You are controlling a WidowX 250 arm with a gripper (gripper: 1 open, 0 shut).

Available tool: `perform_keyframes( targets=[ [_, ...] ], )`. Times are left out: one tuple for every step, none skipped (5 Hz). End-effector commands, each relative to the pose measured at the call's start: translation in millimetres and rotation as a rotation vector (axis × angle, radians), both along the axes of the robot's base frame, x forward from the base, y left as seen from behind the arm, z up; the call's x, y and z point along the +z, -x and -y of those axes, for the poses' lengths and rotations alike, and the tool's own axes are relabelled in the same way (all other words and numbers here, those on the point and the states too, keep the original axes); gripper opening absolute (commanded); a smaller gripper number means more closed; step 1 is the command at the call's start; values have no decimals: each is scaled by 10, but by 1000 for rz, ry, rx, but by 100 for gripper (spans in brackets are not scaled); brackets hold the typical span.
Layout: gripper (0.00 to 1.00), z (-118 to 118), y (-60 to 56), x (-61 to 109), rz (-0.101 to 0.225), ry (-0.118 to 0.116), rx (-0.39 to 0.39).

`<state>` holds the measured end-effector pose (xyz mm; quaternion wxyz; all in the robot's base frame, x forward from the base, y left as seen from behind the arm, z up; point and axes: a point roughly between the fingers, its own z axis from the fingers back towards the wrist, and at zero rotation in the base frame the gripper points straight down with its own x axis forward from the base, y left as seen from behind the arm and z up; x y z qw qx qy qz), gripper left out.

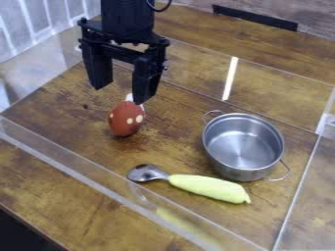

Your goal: Put the mushroom in the silver pot

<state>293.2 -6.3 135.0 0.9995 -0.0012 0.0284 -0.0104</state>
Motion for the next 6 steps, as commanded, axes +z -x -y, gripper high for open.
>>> perform_keyframes(
  targets=[
    [100,-6,-2,-176,-6,1,21],
    [100,-5,0,-413,3,8,43],
    [100,-27,-114,-641,7,15,53],
    [100,-98,-310,-781,23,13,63],
    [0,-131,-311,-745,28,13,13],
    [0,-148,-278,-640,36,11,-46]
  ],
)
